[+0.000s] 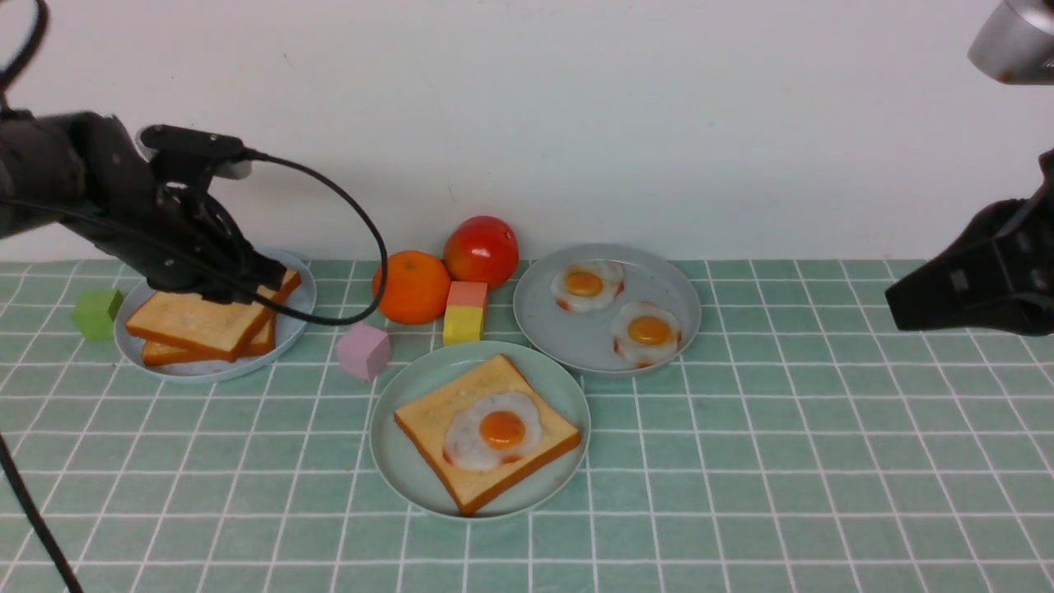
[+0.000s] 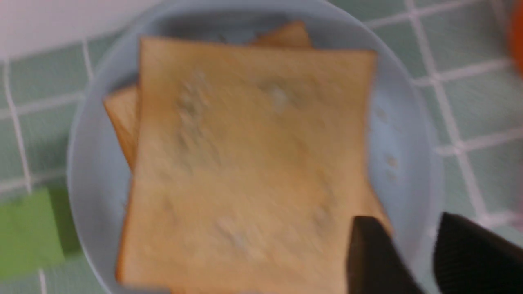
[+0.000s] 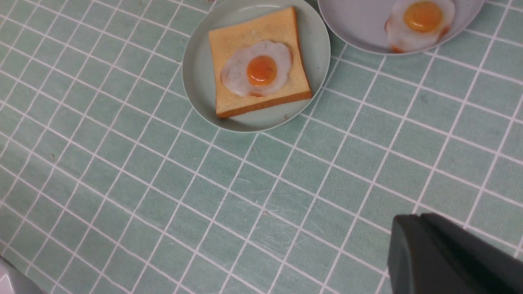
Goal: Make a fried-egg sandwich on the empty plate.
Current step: Use the left arm to grab a slice of bread, then use the left arm to place a slice of bread on the fried egg in the middle
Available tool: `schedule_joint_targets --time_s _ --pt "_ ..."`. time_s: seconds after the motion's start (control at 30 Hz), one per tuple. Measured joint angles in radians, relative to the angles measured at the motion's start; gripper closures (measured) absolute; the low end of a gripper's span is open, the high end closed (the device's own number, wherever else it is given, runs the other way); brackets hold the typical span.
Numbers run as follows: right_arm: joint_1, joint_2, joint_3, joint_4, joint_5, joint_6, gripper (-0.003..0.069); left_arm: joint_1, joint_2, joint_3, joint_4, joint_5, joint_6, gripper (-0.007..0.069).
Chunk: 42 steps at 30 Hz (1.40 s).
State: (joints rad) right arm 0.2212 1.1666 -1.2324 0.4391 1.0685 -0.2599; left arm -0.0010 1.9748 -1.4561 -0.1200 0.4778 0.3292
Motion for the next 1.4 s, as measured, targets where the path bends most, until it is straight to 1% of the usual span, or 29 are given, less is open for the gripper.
schedule_joint_targets --time_s 0.1,0.13,0.2,0.43,0.5,0.57,0.6,0.73,0.77,0.83,1.0,1.07,1.13,1.23,1.3,1.4 --pt "0.0 0.0 0.0 0.007 0.002 0.0 0.0619 0.0 0.06 -0.001 0.025 -0.093 0.001 0.0251" --pt "0.0 0.0 0.0 0.01 0.004 0.0 0.0618 0.0 0.068 -0.001 0.027 -0.108 0.001 0.0239" --pt "0.0 0.0 0.0 0.021 0.009 0.0 0.0617 0.0 0.095 -0.001 0.027 -0.13 0.001 0.023" --pt "0.0 0.0 0.0 0.072 0.022 0.0 0.0611 0.0 0.133 -0.012 0.03 -0.15 0.002 0.0232" --pt "0.0 0.0 0.0 0.079 0.024 0.0 0.0607 0.0 0.138 -0.013 0.03 -0.148 0.002 0.0255" --pt "0.0 -0.001 0.0 0.079 0.029 0.0 0.0606 0.0 0.139 -0.014 0.03 -0.143 0.002 0.0305" --pt "0.0 -0.001 0.0 0.079 0.034 0.0 0.0605 0.0 0.139 -0.017 0.03 -0.136 0.003 0.0363" --pt "0.0 -0.01 0.0 0.082 0.052 0.0 0.0599 0.0 0.12 -0.018 0.026 -0.113 0.005 0.0503" --pt "0.0 -0.011 0.0 0.082 0.056 0.0 0.0598 0.0 0.112 -0.018 0.024 -0.1 0.005 0.055" --pt "0.0 -0.015 0.0 0.082 0.059 0.0 0.0595 0.0 0.088 -0.013 0.024 -0.074 0.006 0.0601" --pt "0.0 -0.027 0.0 0.083 0.062 -0.01 0.0589 -0.001 -0.02 -0.009 0.017 -0.009 0.006 0.0604" --pt "0.0 -0.042 0.0 0.082 0.064 -0.02 0.0586 -0.014 -0.091 -0.009 0.015 0.044 -0.001 0.0604" --pt "0.0 -0.06 0.0 0.082 0.064 -0.024 0.0584 -0.05 -0.161 0.002 0.016 0.098 -0.024 0.0604" --pt "0.0 -0.08 0.0 0.078 0.064 -0.026 0.058 -0.143 -0.245 0.066 0.023 0.136 -0.039 0.0604" --pt "0.0 -0.087 0.0 0.074 0.065 -0.026 0.0578 -0.23 -0.293 0.132 0.042 0.143 -0.036 0.0604" --pt "0.0 -0.101 0.0 0.073 0.075 -0.026 0.0574 -0.408 -0.341 0.247 0.102 0.137 -0.01 0.0604"
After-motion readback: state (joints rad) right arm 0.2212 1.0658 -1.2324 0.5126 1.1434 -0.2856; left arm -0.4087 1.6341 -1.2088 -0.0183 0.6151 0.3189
